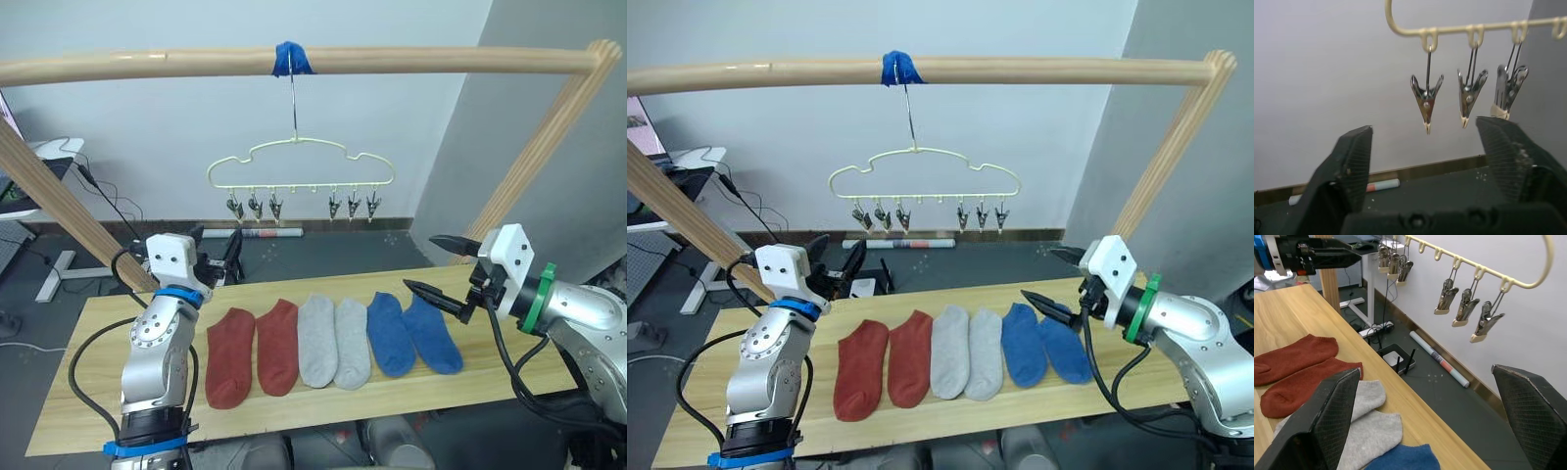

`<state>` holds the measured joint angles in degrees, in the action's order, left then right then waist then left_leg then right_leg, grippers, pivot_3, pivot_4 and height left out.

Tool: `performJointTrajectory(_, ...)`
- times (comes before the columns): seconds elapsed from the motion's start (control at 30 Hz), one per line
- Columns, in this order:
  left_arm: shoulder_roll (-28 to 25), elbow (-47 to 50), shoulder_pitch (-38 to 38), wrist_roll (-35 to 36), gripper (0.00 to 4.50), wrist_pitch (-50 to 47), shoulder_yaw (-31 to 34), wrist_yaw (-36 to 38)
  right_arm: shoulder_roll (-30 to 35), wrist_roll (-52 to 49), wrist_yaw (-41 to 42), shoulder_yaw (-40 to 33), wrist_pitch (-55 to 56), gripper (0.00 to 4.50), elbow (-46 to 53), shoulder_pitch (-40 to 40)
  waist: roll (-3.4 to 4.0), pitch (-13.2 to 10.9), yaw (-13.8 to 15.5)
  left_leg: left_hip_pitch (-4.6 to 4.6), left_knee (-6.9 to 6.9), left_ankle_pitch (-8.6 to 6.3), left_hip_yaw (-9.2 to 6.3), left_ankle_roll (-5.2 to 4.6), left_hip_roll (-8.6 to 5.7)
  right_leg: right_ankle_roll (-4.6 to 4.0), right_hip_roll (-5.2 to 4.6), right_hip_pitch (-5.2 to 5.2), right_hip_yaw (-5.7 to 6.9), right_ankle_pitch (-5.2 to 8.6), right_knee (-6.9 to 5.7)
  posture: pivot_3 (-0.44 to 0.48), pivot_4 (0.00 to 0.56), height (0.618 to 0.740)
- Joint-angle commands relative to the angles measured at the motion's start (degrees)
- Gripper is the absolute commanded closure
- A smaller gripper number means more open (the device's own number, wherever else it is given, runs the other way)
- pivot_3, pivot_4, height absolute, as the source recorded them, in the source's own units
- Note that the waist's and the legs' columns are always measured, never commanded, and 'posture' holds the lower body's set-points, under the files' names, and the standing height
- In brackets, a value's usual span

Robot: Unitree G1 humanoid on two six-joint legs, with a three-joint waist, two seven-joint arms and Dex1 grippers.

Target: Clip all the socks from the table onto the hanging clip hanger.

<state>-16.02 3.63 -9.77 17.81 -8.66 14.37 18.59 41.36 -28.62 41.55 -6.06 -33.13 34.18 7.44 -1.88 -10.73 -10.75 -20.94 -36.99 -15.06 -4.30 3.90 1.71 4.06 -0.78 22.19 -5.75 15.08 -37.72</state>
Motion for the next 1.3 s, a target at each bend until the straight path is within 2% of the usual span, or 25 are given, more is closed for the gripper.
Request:
performJointTrajectory(0.03,0.37,-0.96,-3.09,0.17,1.45,1.48,0.39,-0.94,-0.86,-2.06,-1.81,0.33,-1.63,0.0,4.21,1.97,-0.02,-0.81,-0.12,-0.03,0.01,0.0,0.0,0.0,0.0,0.01,0.0,0.02,-0.01,0.0,0.01,-0.301,0.233,0.74)
performJointTrajectory(0.5,0.92,-10.37,-11.13,-1.96,1.45,9.56,-0.16,-1.24,-0.17,-5.51,-3.89,0.23,-7.82,0.0,10.08,4.24,-0.12,-3.63,-1.09,-0.3,0.02,0.0,-0.01,0.0,0.0,0.04,-0.02,0.21,0.02,0.01,0.12,-0.372,0.266,0.74)
performJointTrajectory(0.7,1.6,-8.86,-11.9,-1.11,1.45,10.03,0.52,-2.86,0.18,-5.08,-3.51,0.21,-6.98,0.0,9.89,4.18,-0.13,-3.68,-1.81,-1.14,-0.04,0.01,-0.02,0.0,0.0,-0.11,-0.05,1.05,0.04,-0.17,0.07,-0.369,0.266,0.74)
performJointTrajectory(1.3,0.71,-1.5,-9.08,0.41,1.45,6.49,1.13,-4.13,-0.79,-3.31,-3.11,3.75,-3.77,0.0,7.97,5.33,-0.16,-3.8,-1.91,-1.13,0.0,0.0,-0.03,0.0,0.0,0.09,-0.05,1.06,0.05,-0.05,0.09,-0.322,0.264,0.74)
